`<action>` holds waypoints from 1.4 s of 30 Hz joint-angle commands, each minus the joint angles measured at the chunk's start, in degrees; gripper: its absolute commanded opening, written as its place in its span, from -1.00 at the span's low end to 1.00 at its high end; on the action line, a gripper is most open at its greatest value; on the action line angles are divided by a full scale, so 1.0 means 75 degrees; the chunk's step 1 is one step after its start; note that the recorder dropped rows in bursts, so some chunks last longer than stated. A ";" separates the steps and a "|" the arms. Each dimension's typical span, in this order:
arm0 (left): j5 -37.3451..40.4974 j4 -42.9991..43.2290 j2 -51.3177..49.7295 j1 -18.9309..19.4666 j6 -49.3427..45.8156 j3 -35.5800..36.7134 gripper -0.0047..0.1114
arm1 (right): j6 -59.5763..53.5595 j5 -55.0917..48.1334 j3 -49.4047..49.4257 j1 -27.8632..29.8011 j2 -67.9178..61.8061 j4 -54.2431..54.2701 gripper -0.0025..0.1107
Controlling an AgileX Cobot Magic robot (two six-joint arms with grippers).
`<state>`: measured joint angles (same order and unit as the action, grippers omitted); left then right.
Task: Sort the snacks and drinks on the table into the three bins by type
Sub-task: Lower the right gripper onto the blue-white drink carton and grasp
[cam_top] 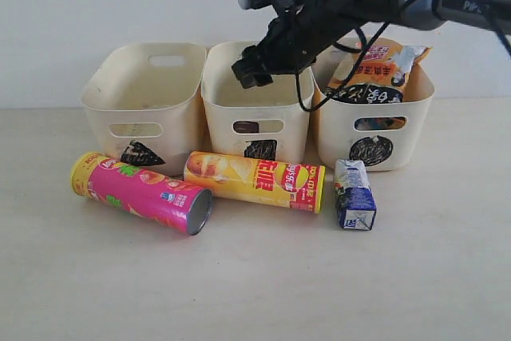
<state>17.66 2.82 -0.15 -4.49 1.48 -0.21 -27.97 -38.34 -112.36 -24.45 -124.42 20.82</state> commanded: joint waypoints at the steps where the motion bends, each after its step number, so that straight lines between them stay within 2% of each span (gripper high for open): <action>1: -0.0016 -0.0058 0.0020 -0.0017 0.0084 0.0028 -0.85 | 0.0946 -0.2276 -0.0035 0.0021 0.0900 -0.0974 0.09; 4: -0.0016 -0.0058 0.0020 -0.0017 0.0084 0.0028 -0.85 | 0.1975 -0.4121 -0.0035 0.0081 0.1149 -0.2142 0.09; 7: -0.0016 -0.0058 0.0020 -0.0017 0.0084 0.0028 -0.85 | 0.2744 -0.4217 0.0125 0.0081 0.1429 -0.2992 0.09; 17: -0.0003 -0.0058 0.0020 -0.0017 0.0084 0.0028 -0.85 | 0.3313 -0.4217 0.2631 0.0189 0.2488 -0.3144 0.09; 23: -0.0003 -0.0058 0.0020 -0.0017 0.0084 0.0028 -0.85 | 0.3537 -0.2516 0.3951 0.0213 0.2472 -0.3075 0.09; 28: -0.0003 -0.0058 0.0020 -0.0017 0.0084 0.0028 -0.85 | 0.3730 -0.1318 0.4484 0.0213 0.2424 -0.3075 0.09; 42: -0.0003 -0.0058 0.0020 -0.0017 0.0084 0.0028 -0.85 | 0.4217 -0.0492 0.4489 0.0652 0.1389 -0.2777 0.10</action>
<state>17.77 2.82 -0.15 -4.49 1.48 -0.21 3.60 -44.43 -78.77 -20.04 -113.72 -1.35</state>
